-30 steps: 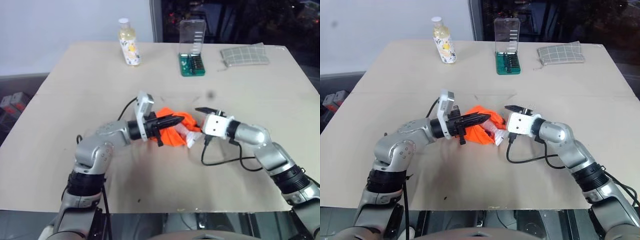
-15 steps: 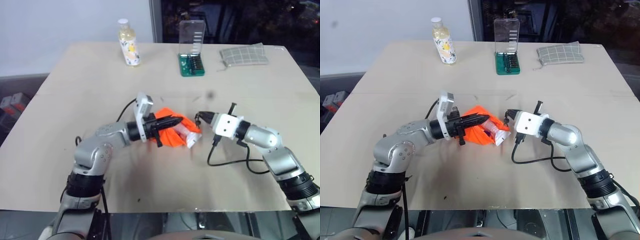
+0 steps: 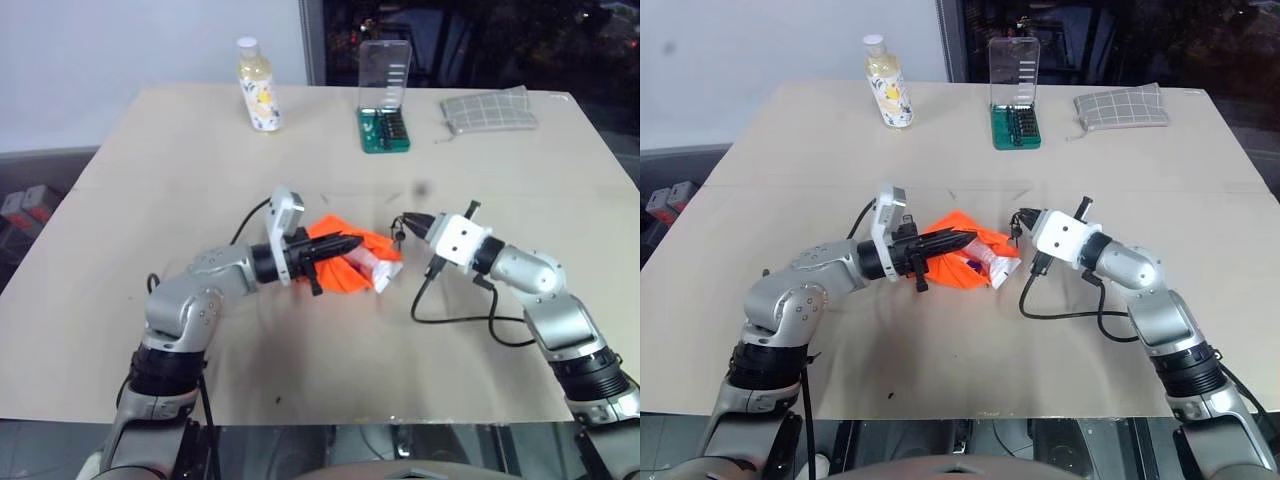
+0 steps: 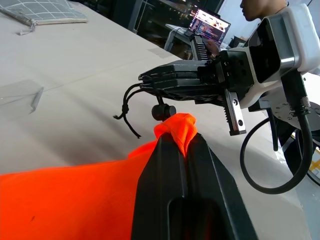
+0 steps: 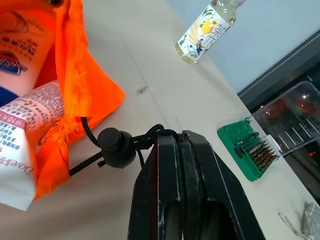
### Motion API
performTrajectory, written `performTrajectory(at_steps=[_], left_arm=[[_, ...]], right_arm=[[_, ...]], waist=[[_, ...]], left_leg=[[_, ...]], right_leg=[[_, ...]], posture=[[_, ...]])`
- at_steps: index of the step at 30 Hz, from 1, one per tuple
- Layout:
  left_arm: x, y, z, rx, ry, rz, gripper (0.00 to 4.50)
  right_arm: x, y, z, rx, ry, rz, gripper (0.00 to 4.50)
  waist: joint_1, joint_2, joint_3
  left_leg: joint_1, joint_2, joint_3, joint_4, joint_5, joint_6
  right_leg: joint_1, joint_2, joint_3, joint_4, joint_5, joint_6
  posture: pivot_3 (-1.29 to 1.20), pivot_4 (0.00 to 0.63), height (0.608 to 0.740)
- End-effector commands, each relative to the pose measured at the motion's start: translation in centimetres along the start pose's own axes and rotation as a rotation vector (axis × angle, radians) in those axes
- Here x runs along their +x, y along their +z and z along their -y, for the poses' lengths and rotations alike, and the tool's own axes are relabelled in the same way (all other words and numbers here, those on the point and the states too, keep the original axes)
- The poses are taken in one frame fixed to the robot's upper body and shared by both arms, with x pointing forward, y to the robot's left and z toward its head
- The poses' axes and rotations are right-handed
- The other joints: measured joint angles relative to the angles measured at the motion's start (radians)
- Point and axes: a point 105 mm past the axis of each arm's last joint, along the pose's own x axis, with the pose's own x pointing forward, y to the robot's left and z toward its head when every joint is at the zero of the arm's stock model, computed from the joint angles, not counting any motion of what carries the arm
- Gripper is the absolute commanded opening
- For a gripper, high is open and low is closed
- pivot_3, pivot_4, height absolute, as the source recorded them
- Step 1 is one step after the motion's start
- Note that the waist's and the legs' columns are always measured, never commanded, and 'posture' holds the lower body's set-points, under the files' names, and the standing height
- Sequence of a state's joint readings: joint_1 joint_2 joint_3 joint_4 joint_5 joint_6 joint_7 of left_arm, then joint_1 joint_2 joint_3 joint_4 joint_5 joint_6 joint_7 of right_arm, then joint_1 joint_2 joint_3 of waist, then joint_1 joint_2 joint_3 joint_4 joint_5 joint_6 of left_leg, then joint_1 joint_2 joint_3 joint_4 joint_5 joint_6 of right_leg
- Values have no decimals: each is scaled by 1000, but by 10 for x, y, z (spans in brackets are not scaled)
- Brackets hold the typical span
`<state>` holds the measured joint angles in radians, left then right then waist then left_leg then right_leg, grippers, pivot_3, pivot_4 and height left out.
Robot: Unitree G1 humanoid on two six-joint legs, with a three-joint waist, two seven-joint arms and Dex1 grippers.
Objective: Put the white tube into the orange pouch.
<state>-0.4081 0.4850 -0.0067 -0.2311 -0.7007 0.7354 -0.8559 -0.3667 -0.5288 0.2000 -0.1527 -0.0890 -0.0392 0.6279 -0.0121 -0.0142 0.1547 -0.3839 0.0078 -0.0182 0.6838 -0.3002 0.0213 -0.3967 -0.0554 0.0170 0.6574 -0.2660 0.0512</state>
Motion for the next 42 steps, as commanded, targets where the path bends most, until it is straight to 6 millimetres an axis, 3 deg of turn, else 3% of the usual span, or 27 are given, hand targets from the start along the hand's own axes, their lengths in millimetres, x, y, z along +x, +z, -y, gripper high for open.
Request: performTrajectory(at_steps=[1,4,8,20,29,37,42], left_arm=[[0,9,5,40,-14,28,0],[0,9,6,42,-17,27,0],[-1,8,6,48,-18,23,0],[-1,4,10,57,-47,-5,0],[-4,-2,14,49,-56,-29,0],[-22,-46,26,90,-100,-242,0],[-25,-60,25,75,-76,-260,0]], right_arm=[[2,-2,-4,-55,5,-8,96],[1,-8,-3,-42,-11,-16,96],[-5,-13,3,11,-61,-18,1212],[-18,-45,-22,-193,136,-128,1212],[3,-43,-41,-61,209,-73,1212],[-3,-50,-42,33,239,-102,1212],[-3,-39,-34,15,221,-83,1212]], waist=[[0,0,0],[0,0,0],[0,0,0],[0,0,0],[-2,0,0],[-1,0,0],[2,0,0]], left_leg=[[0,0,0,0,0,0],[0,0,0,0,0,0],[0,0,0,0,0,0],[1,0,1,0,0,0],[1,0,1,0,0,0],[1,1,1,0,0,0],[1,1,1,0,0,0]], right_leg=[[0,0,0,0,0,0],[0,0,0,0,0,0],[0,0,0,0,0,0],[0,1,1,1,0,0],[0,1,1,1,0,0],[0,0,2,0,0,0],[1,0,1,0,0,0]], posture=[[0,150,740],[0,150,740],[0,150,740],[0,150,740],[0,150,740],[0,150,740],[0,150,740]])
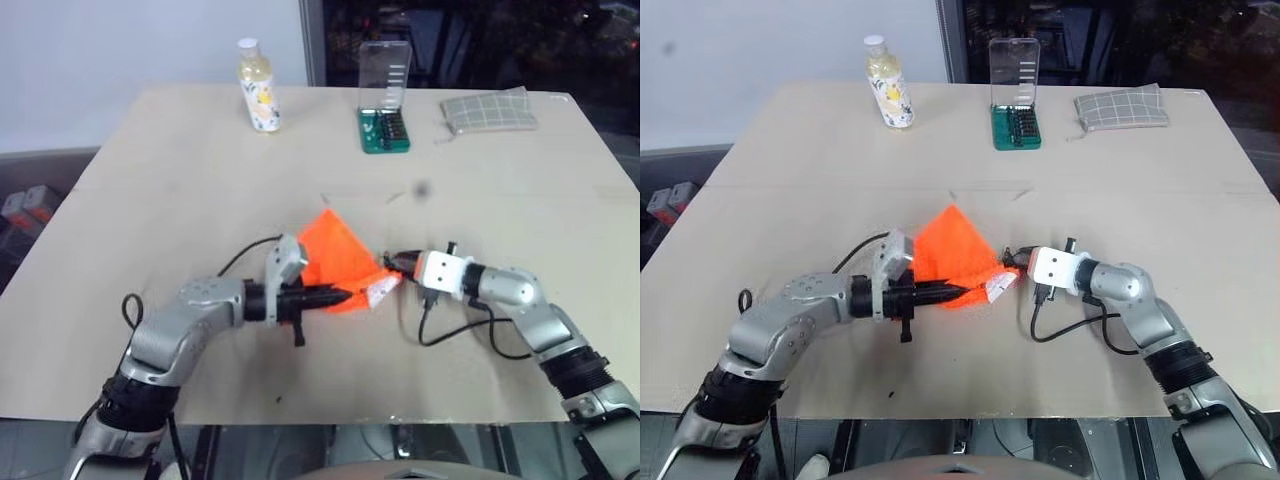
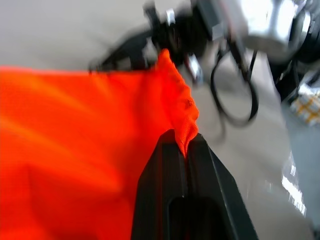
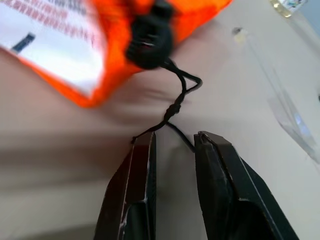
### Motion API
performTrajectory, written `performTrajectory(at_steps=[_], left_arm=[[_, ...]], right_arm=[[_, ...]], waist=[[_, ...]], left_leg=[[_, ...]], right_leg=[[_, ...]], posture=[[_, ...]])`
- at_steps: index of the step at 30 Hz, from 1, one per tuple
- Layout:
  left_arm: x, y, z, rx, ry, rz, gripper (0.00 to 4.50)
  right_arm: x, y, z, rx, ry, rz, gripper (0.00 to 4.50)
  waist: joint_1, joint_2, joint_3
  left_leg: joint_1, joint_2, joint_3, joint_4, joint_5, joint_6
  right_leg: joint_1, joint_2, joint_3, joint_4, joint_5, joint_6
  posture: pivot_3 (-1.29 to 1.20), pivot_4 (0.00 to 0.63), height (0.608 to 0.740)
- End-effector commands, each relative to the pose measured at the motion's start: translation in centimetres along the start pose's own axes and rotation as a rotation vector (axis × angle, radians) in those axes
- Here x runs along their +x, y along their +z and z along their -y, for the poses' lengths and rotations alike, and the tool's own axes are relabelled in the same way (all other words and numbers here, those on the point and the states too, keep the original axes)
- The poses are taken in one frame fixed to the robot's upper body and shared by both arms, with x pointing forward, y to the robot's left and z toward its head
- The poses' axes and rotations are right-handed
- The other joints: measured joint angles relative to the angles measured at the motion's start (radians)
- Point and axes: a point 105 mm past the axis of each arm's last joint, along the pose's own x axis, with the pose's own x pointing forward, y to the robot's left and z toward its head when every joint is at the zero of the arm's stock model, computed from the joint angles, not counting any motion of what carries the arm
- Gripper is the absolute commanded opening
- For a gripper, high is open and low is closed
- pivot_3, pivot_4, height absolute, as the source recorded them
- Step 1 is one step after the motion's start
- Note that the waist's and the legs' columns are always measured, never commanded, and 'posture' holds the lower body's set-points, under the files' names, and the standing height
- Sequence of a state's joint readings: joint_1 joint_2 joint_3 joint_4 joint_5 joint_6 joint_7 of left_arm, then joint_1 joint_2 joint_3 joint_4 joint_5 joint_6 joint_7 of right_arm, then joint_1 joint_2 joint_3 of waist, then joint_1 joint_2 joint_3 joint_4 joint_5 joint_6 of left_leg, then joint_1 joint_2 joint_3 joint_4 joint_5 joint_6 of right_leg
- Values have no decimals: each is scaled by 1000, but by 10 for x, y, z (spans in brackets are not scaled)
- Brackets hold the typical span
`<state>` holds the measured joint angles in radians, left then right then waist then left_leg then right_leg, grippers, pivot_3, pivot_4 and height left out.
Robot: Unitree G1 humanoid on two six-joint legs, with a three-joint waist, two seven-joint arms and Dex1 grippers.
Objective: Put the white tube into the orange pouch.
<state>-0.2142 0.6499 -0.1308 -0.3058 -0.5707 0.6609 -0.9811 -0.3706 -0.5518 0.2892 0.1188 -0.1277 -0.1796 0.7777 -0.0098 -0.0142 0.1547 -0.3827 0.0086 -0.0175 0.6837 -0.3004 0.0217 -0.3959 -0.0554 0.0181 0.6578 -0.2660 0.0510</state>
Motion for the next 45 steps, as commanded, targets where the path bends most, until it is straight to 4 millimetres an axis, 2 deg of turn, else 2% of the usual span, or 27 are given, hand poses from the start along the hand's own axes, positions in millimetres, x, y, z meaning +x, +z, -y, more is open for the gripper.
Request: performTrajectory(at_steps=[1,8,16,23,29,33,37,40,43,45], left_arm=[[4,3,4,58,-9,16,0],[8,8,4,65,-11,39,0],[6,10,6,66,-11,41,0],[6,13,5,65,-1,53,0],[5,15,4,63,7,62,0],[6,15,5,62,9,65,0],[6,16,5,62,10,68,0],[6,17,5,64,11,72,0],[6,19,4,65,12,78,0],[7,21,3,67,16,88,0]], right_arm=[[-3,19,14,-39,-58,51,1212],[9,23,14,-77,-49,58,1212],[21,28,10,46,15,130,1212],[36,10,7,150,54,66,1212],[35,-10,-9,270,146,-17,1212],[31,-15,-11,350,147,-44,56],[27,-19,-10,396,130,-63,56],[23,-23,7,410,29,-75,56],[15,-23,46,404,-160,-54,56],[4,-16,76,384,-292,-17,56]], waist=[[-1,0,0],[-3,0,0],[-3,0,0],[-4,0,0],[-5,0,-1],[-3,0,-1],[0,0,-1],[0,0,-1],[1,0,-1],[0,0,-1]], left_leg=[[0,0,0,0,0,0],[0,0,0,0,0,0],[0,0,0,0,0,0],[1,0,0,0,0,0],[3,0,1,0,0,0],[3,0,0,0,-1,2],[3,0,-1,0,-1,2],[3,-1,-2,0,-1,2],[3,-1,-2,0,-1,1],[2,-2,-2,0,0,1]], right_leg=[[0,0,0,0,0,0],[0,1,0,1,0,0],[0,0,0,1,0,0],[0,1,0,1,0,0],[1,1,1,2,0,0],[2,0,0,3,0,0],[2,0,0,3,0,0],[3,0,-1,3,0,0],[3,-1,-1,3,0,0],[2,-1,-1,3,0,0]], posture=[[0,150,740],[0,150,740],[0,150,740],[0,150,740],[0,150,740],[0,150,740],[0,150,740],[0,150,740],[0,150,740],[0,150,740]])
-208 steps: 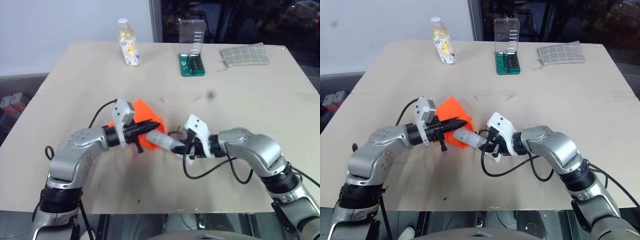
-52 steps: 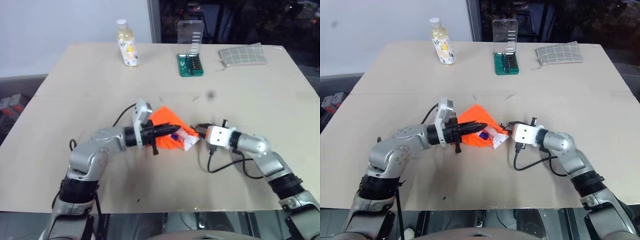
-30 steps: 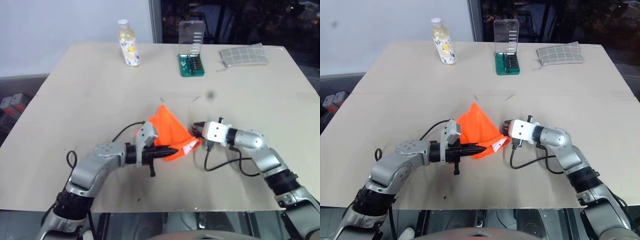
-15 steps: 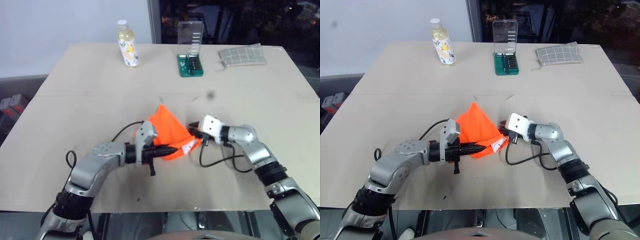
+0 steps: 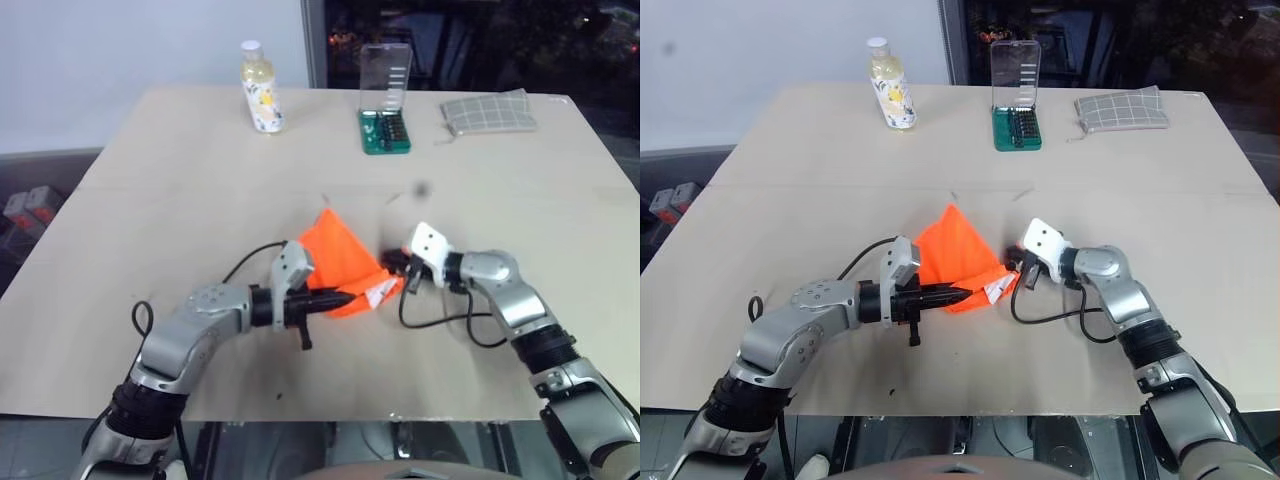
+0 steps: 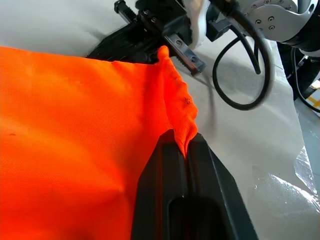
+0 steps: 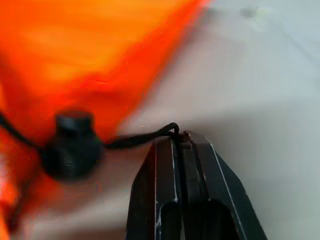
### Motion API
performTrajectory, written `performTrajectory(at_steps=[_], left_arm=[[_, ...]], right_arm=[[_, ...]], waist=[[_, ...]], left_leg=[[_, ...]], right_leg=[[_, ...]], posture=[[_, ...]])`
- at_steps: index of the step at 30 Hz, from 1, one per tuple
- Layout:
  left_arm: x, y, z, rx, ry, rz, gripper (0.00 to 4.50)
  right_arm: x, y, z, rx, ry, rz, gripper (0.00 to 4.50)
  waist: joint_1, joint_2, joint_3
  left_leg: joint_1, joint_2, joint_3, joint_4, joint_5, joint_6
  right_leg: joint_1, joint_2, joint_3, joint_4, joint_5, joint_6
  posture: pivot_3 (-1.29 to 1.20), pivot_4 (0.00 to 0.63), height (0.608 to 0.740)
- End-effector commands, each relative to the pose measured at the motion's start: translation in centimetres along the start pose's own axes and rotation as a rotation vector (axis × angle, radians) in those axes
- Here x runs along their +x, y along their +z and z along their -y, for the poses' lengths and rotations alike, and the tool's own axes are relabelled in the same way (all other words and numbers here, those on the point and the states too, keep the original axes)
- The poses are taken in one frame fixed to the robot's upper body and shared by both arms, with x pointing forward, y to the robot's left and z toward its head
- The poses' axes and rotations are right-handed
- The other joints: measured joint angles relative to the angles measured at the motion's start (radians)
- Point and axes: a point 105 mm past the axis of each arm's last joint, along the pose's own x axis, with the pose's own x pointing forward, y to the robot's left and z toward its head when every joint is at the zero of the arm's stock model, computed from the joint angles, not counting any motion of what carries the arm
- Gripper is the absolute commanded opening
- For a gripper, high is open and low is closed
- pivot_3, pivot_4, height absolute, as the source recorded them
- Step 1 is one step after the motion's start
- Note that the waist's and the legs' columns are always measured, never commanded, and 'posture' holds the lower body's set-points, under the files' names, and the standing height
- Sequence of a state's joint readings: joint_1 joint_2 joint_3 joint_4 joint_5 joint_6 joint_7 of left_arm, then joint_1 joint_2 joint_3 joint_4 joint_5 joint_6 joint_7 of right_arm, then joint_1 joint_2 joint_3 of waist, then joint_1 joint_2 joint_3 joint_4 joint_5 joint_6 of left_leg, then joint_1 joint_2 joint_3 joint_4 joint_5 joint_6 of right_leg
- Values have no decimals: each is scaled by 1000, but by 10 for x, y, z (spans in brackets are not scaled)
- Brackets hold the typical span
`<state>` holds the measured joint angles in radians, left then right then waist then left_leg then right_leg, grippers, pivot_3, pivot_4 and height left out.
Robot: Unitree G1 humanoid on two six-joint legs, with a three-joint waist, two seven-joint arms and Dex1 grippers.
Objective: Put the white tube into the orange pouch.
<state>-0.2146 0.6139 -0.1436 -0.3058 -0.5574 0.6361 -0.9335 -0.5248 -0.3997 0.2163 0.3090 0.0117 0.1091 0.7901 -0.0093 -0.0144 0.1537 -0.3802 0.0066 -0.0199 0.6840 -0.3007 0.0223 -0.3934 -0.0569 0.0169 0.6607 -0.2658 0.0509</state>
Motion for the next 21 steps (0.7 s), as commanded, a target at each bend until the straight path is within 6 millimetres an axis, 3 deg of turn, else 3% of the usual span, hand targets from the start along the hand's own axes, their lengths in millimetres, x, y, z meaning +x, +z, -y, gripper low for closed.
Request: performTrajectory(at_steps=[1,5,11,14,19,21], left_arm=[[2,25,3,53,-5,80,0],[0,50,-5,22,44,175,0],[-5,97,-10,-27,67,349,0],[-6,123,-9,-64,49,468,0],[-12,146,-7,-117,10,568,0],[-13,148,-9,-124,16,578,550]], right_arm=[[-27,34,65,-41,-292,95,56],[-56,89,94,-137,-424,231,56],[-85,163,93,-234,-463,379,56],[-93,187,92,-249,-476,426,56],[-101,211,91,-261,-477,480,56],[-104,218,91,-264,-478,500,0]], waist=[[-1,1,1],[-6,1,1],[-5,1,1],[-1,1,1],[-3,1,1],[-4,1,1]], left_leg=[[0,0,0,0,0,0],[-2,1,0,0,1,-2],[-7,0,-6,-2,1,-2],[-9,-2,-7,0,1,-2],[-10,-2,-7,0,2,-3],[-10,-2,-7,0,2,-3]], right_leg=[[0,0,0,0,0,0],[-3,1,0,0,0,0],[-6,2,0,-2,0,0],[-7,0,-1,-3,0,0],[-9,0,-1,-2,0,0],[-9,1,-1,-2,0,0]], posture=[[0,150,740],[0,150,740],[0,150,740],[0,150,740],[0,150,740],[0,150,740]])
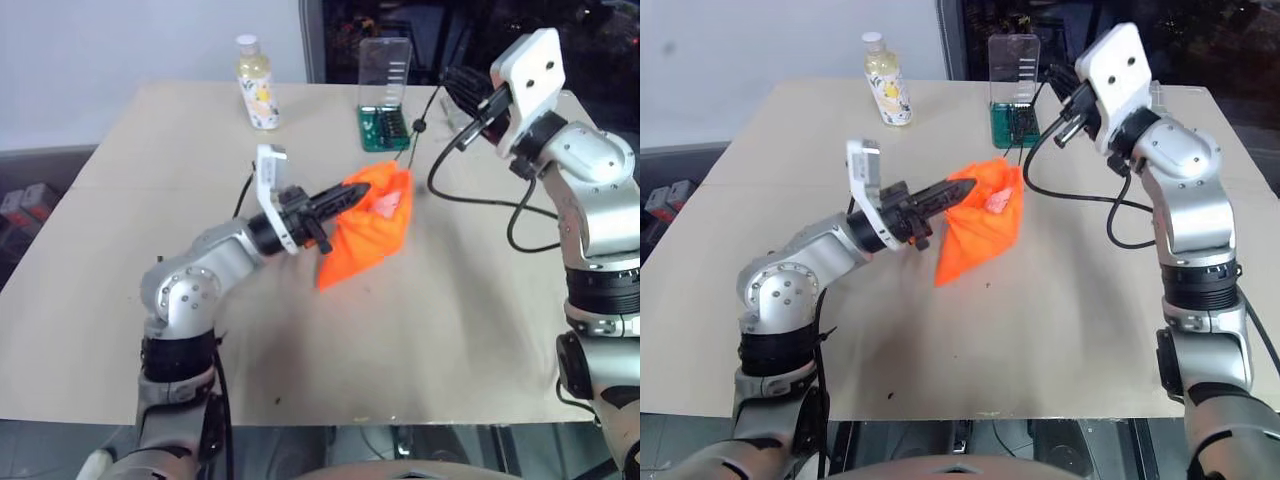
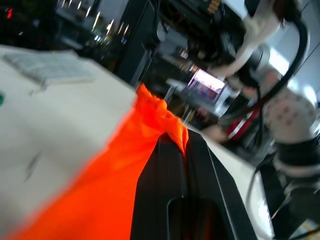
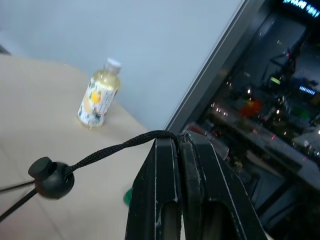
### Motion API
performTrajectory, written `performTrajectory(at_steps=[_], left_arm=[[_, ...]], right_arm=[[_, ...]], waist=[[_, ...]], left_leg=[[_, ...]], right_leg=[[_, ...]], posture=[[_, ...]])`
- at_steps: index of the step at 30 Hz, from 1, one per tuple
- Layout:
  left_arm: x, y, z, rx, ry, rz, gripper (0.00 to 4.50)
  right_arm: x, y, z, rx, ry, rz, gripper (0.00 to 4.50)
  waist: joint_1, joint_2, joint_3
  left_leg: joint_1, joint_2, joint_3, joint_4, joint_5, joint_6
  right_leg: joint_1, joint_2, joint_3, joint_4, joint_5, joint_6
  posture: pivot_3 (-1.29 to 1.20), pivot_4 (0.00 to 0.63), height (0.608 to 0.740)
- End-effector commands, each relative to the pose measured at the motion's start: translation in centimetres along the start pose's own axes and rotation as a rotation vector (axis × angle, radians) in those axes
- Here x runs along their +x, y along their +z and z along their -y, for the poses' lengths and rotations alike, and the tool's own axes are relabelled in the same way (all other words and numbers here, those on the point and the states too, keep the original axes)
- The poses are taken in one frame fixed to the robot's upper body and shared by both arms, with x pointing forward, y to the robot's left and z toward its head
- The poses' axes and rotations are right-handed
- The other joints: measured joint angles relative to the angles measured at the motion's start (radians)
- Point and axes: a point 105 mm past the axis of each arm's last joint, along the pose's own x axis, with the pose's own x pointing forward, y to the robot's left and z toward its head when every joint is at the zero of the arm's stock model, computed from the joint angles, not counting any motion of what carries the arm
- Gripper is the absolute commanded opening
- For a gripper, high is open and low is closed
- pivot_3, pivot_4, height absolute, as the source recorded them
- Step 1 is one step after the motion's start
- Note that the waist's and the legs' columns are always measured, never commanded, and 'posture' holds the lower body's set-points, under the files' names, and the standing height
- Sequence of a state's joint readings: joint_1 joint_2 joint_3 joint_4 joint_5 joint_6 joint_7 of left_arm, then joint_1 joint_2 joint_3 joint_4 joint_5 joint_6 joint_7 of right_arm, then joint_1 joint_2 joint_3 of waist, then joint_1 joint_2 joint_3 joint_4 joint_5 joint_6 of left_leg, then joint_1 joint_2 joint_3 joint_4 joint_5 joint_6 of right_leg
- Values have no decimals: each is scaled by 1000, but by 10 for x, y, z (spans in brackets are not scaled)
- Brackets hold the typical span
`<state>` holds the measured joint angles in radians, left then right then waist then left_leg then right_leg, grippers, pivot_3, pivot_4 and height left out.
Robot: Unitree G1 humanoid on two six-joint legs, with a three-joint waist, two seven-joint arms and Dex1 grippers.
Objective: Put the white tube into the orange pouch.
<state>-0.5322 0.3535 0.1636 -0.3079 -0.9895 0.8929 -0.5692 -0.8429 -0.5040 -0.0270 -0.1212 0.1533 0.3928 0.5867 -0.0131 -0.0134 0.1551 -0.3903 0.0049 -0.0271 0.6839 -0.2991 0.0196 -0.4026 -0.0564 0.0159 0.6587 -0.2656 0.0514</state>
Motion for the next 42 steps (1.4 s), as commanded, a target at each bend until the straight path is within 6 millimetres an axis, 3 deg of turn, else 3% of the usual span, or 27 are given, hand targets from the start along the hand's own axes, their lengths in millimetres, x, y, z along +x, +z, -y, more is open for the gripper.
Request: performTrajectory(at_steps=[1,5,8,10,17,23,31,42], left_arm=[[-1,16,5,14,-21,54,836],[-6,-2,-9,33,50,-31,2666],[-11,-17,-21,55,103,-91,2666],[-9,-14,-21,53,92,-72,2666],[35,52,3,170,-64,157,2666],[69,95,20,220,-179,273,2666],[91,111,9,264,-191,318,2666],[108,98,3,271,-261,270,2666]], right_arm=[[-4,30,16,-28,-50,87,0],[-3,41,20,-32,-54,121,0],[-3,48,24,-40,-61,136,0],[-3,54,29,-42,-74,152,0],[2,96,34,5,-70,289,0],[4,103,30,6,-28,313,0],[7,100,14,17,42,304,0],[4,101,2,38,101,294,0]], waist=[[-1,0,0],[-1,0,0],[-2,0,0],[1,0,0],[3,0,0],[-1,0,0],[-4,0,0],[-3,0,0]], left_leg=[[0,0,0,0,0,0],[0,0,0,0,0,0],[0,0,0,0,0,0],[0,0,0,0,0,0],[-7,-1,-1,2,1,-1],[-7,-2,0,0,1,-1],[-8,-3,-1,0,1,-1],[-8,-4,-1,0,1,-1]], right_leg=[[0,0,0,0,0,0],[0,0,0,0,0,0],[0,1,0,0,0,0],[0,1,0,0,0,0],[-6,0,-1,1,0,0],[-6,0,0,2,0,0],[-7,2,0,1,0,0],[-7,2,-1,2,0,0]], posture=[[0,150,740],[0,150,740],[0,150,740],[0,150,740],[0,150,740],[0,150,740],[0,150,740],[0,150,740]])
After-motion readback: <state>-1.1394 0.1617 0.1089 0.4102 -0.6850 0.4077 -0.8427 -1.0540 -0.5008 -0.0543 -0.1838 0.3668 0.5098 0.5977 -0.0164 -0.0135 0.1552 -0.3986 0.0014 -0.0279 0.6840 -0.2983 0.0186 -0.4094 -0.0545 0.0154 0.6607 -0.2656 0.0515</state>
